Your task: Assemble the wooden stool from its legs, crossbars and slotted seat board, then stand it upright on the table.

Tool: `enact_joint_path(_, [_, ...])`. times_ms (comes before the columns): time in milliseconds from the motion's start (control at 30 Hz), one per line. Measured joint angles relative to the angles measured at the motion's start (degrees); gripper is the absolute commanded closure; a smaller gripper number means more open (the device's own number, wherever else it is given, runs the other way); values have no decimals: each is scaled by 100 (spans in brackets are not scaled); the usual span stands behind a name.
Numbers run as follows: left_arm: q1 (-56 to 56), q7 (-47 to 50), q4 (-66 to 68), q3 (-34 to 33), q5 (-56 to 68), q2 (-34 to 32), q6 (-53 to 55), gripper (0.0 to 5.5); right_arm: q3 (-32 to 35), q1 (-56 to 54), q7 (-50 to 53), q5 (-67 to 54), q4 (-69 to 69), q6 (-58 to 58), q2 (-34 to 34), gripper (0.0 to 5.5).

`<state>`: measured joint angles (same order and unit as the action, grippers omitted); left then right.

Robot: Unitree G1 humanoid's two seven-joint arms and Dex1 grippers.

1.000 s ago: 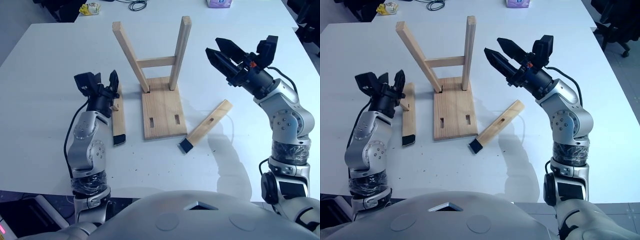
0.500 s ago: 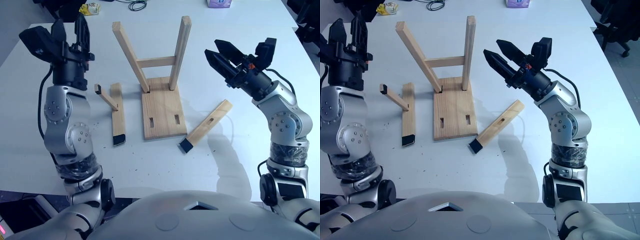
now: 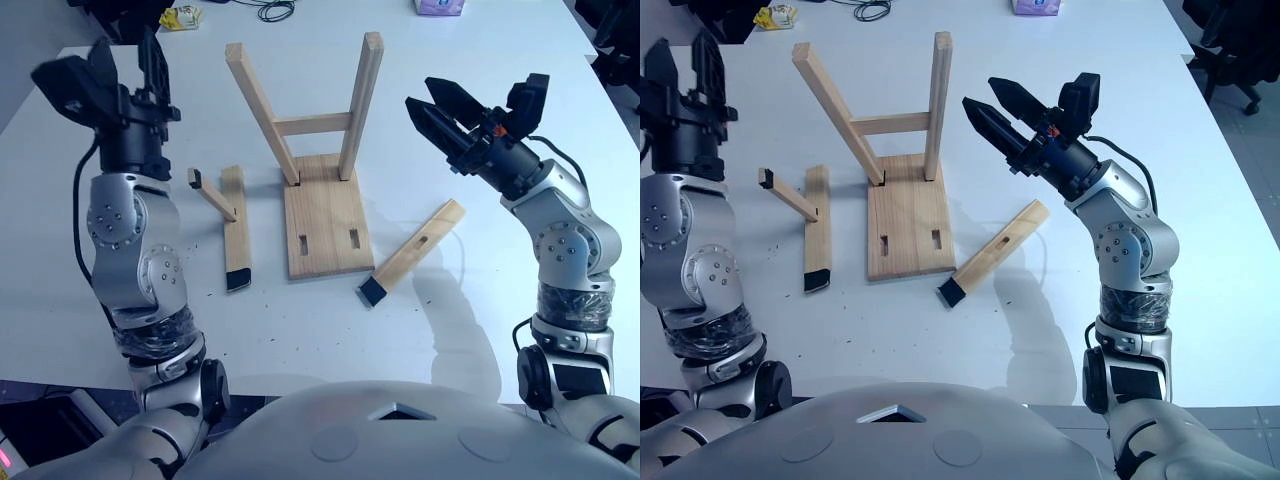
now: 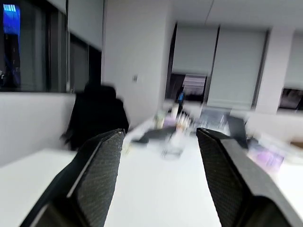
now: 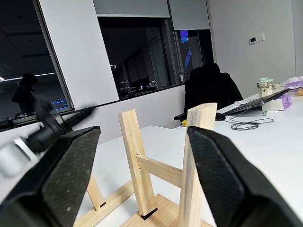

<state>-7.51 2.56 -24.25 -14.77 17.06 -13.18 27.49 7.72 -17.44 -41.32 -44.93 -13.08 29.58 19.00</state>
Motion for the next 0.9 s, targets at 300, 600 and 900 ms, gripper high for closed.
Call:
enact_joint_path(300, [74, -80, 145, 214, -101, -1, 293, 268, -7, -4, 66, -33, -22, 21, -7, 210])
enact_joint_path(600, [-262, -59, -322, -755, 1172, 449, 76, 249, 34, 158, 172, -128, -187, 33, -55, 210])
enact_joint_path(900, [224, 91, -2021, -662, 1738, -583, 1883, 149, 288, 977, 597, -248, -823, 72, -73, 210])
